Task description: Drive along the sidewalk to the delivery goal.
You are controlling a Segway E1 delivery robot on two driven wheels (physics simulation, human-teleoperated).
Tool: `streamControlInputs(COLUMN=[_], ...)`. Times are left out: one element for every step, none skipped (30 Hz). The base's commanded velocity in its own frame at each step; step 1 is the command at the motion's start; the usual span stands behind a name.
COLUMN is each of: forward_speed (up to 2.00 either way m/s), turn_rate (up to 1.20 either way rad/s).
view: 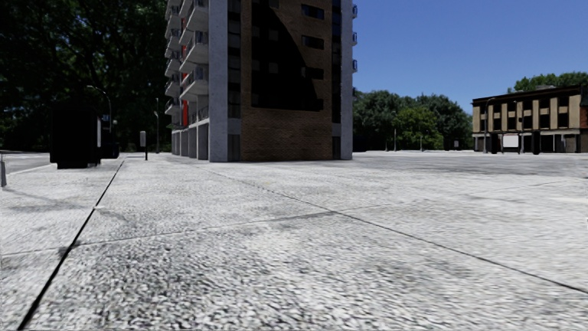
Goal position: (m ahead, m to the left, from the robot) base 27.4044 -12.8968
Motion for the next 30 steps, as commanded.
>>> streamControlInputs(forward_speed=[2.00, 2.00, 2.00, 2.00, 2.00, 2.00, 2.00, 2.00, 2.00, 2.00, 2.00, 2.00, 2.00, 2.00, 2.00, 2.00, 2.00, 2.00, 2.00, 2.00, 2.00, 2.00, 2.00, 2.00, 2.00, 2.00, 2.00, 2.00, 2.00, 2.00], turn_rate=[-0.43, -0.43, -0.43, -0.43, -0.43, -0.43, -0.43, -0.43, -0.43, -0.43, -0.43, -0.43, -0.43, -0.43, -0.43, -0.43, -0.43, -0.43, -0.43, -0.43, -0.43, -0.43, -0.43, -0.43, -0.43, -0.43, -0.43, -0.43, -0.43, -0.43])
